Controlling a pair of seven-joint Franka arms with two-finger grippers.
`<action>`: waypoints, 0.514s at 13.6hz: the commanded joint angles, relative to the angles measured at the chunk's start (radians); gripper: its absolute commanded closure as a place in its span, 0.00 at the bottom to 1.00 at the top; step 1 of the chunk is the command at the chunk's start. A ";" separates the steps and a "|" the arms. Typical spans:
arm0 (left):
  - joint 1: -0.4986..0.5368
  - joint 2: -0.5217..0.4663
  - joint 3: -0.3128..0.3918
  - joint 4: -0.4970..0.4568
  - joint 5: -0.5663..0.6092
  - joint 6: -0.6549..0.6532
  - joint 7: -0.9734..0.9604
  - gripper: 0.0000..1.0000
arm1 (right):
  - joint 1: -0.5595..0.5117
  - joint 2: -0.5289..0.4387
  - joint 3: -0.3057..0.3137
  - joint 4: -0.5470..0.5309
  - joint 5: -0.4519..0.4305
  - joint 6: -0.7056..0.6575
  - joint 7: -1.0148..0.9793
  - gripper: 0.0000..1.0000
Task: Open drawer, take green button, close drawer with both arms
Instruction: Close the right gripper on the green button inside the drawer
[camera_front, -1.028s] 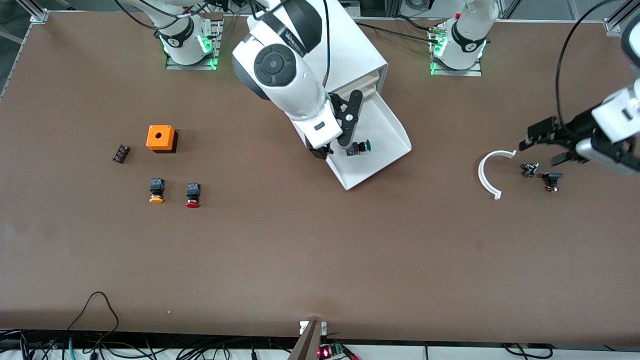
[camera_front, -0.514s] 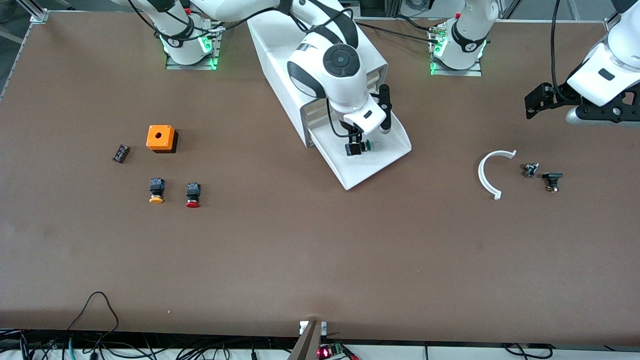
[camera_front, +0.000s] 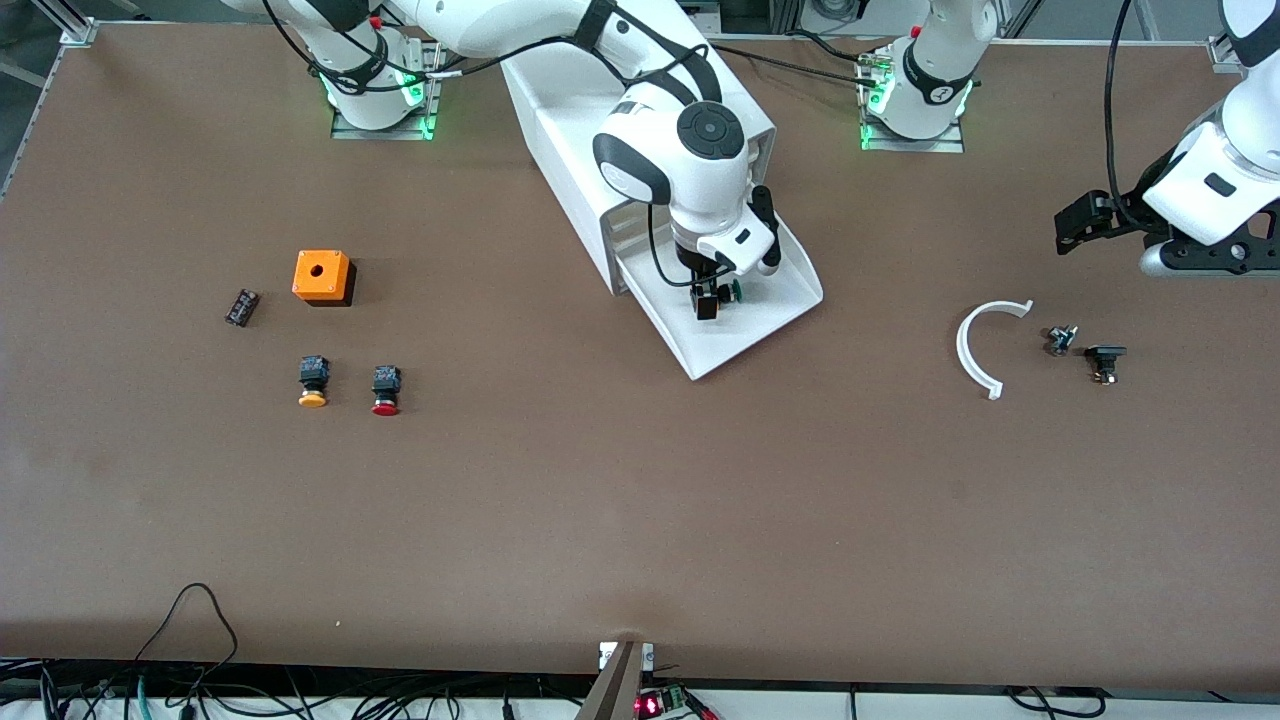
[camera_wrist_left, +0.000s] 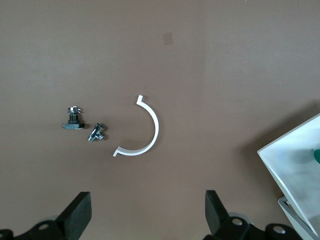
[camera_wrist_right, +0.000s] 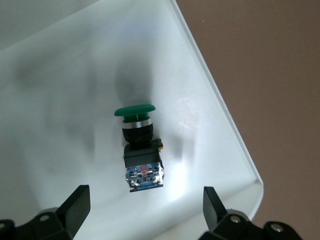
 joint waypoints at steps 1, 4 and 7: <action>0.000 0.003 -0.006 0.023 0.016 -0.014 -0.010 0.00 | 0.025 0.022 -0.009 0.001 -0.019 0.014 0.031 0.00; 0.003 0.006 -0.001 0.021 0.002 -0.015 -0.009 0.00 | 0.028 0.037 -0.009 0.001 -0.019 0.029 0.033 0.00; 0.005 0.006 0.005 0.021 -0.006 -0.015 -0.009 0.00 | 0.026 0.058 -0.009 0.001 -0.045 0.049 0.033 0.00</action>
